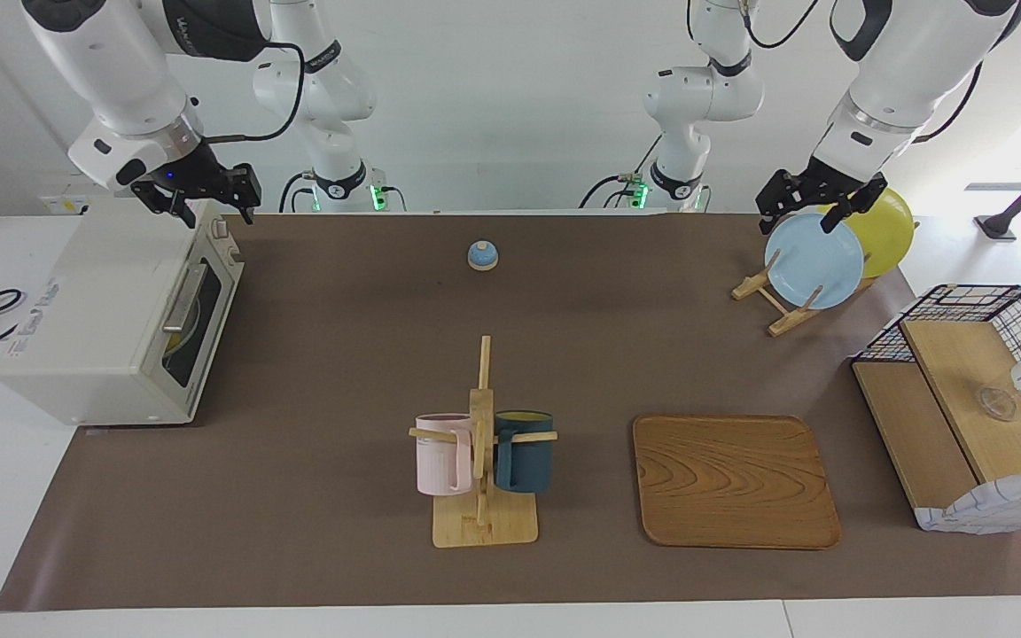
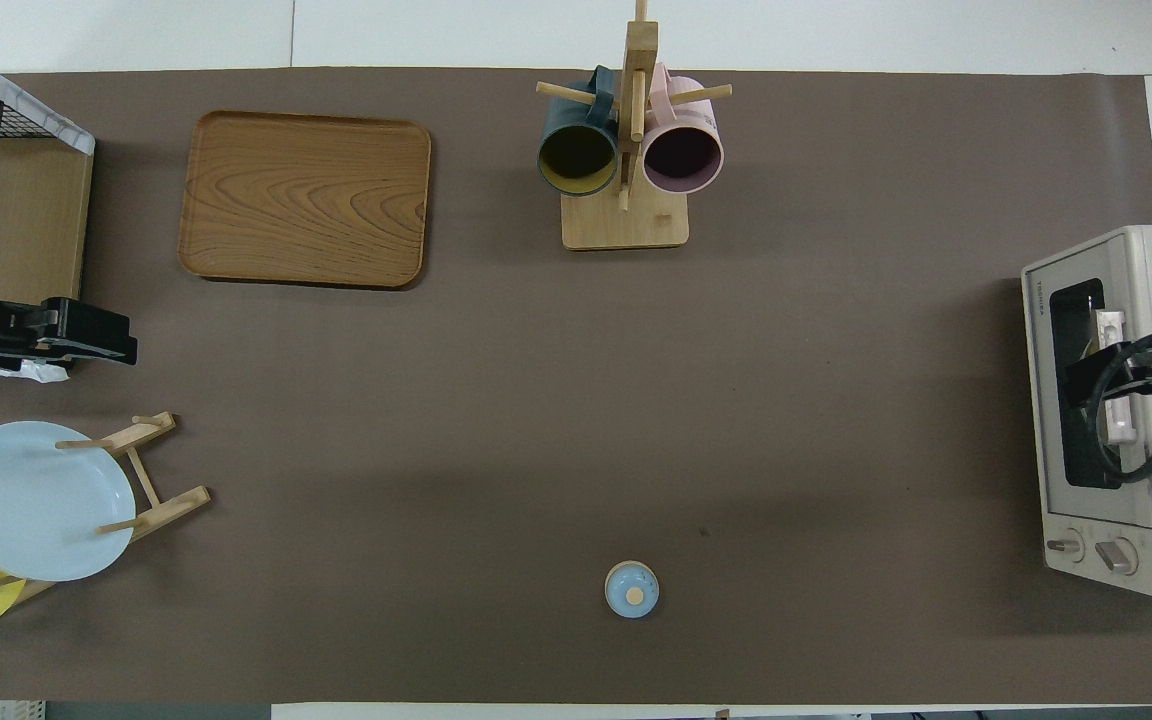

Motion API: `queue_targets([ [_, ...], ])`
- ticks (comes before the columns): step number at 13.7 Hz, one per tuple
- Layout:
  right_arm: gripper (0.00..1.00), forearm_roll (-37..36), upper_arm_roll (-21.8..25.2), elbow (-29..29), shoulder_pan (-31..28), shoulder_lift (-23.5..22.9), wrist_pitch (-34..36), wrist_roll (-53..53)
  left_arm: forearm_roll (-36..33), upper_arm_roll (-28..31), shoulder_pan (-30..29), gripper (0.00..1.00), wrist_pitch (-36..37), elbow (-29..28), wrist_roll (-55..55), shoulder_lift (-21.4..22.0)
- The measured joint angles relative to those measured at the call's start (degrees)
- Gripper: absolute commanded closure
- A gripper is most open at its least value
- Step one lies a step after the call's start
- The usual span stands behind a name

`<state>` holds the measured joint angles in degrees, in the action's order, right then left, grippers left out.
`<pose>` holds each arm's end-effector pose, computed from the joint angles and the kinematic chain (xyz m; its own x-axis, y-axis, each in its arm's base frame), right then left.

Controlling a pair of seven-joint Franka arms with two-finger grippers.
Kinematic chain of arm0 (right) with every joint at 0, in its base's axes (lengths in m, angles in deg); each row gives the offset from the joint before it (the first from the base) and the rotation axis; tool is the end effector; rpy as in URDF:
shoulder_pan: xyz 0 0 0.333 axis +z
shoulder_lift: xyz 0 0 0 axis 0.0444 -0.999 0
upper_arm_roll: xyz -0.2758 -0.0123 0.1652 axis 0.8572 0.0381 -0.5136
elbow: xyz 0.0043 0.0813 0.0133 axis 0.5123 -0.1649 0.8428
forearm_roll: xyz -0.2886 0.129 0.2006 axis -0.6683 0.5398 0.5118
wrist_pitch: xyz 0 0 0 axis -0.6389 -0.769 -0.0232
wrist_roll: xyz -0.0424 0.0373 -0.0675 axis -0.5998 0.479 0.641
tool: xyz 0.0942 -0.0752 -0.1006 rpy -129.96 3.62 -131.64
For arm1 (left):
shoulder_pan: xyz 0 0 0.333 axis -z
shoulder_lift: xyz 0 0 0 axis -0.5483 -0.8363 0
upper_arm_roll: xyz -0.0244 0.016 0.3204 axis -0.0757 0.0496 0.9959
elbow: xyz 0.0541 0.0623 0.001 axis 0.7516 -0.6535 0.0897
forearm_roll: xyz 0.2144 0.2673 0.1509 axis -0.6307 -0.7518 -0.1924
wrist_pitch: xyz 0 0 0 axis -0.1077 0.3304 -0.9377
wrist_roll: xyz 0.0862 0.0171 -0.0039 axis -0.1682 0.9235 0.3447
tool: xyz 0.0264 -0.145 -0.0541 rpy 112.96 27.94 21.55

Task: Put corn in oven

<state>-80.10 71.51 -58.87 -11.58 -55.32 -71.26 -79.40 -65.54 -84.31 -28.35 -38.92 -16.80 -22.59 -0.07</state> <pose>0.4858 -0.0178 0.5689 0.9782 0.0993 -0.1825 0.1072 -0.9937 0.0339 0.4949 -0.0667 0.5737 0.9975 -0.0403 -0.0585 -0.0387 -0.9989 0.0283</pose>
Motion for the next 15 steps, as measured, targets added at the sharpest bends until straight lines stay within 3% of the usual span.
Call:
queue_targets([
  [4, 0.00, 0.26, 0.28, 3.96, 0.91, -3.55, 0.00, -2.42, 0.00, 0.00, 0.00, 0.00, 0.00, 0.00, 0.00, 0.00],
  [8, 0.00, 0.26, 7.58, 5.34, 9.29, -4.87, 0.00, -5.62, 0.00, 0.00, 0.00, 0.00, 0.00, 0.00, 0.00, 0.00],
  [15, 0.00, 0.26, 9.54, 6.03, 9.92, -4.79, 0.03, -5.71, 0.00, 0.00, 0.00, 0.00, 0.00, 0.00, 0.00, 0.00],
])
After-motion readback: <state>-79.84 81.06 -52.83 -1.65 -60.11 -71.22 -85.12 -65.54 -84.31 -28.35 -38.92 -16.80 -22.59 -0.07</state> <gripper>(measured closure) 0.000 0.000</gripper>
